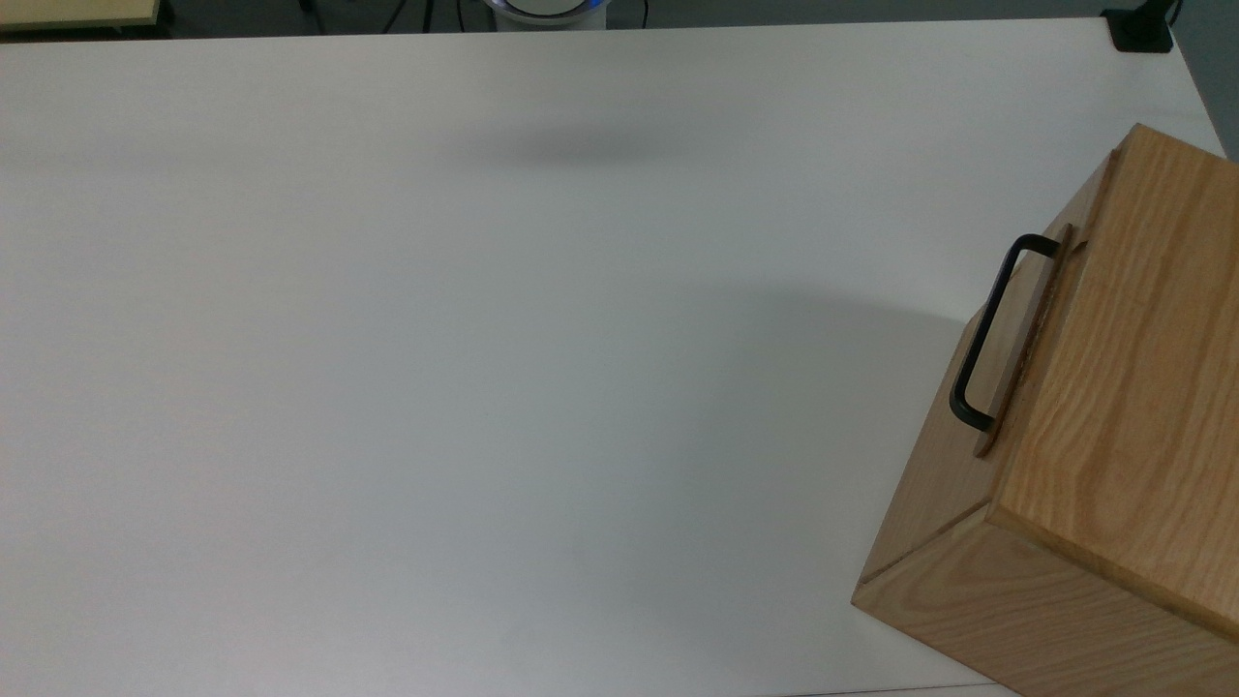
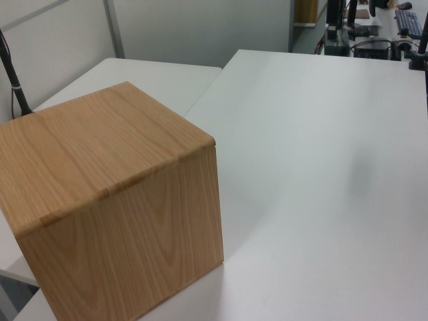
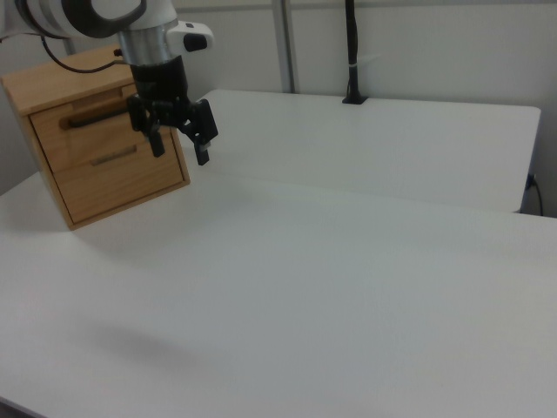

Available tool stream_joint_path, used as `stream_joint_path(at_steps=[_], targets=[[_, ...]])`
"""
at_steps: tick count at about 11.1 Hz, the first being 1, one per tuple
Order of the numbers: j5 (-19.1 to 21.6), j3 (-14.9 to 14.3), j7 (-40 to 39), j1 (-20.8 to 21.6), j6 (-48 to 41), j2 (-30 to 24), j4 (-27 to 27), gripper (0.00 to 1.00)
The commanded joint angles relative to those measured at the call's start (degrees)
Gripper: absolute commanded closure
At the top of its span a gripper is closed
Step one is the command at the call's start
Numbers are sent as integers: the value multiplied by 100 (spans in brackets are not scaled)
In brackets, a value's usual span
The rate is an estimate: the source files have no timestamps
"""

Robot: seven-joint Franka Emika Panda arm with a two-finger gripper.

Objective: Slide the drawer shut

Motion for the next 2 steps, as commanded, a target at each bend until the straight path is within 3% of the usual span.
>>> stream_joint_path(at_steps=[1,2], targets=[[-195,-55,1018,3,522,-29,-114,0],[-266,-47,1099,29,505,-29,-114,0]])
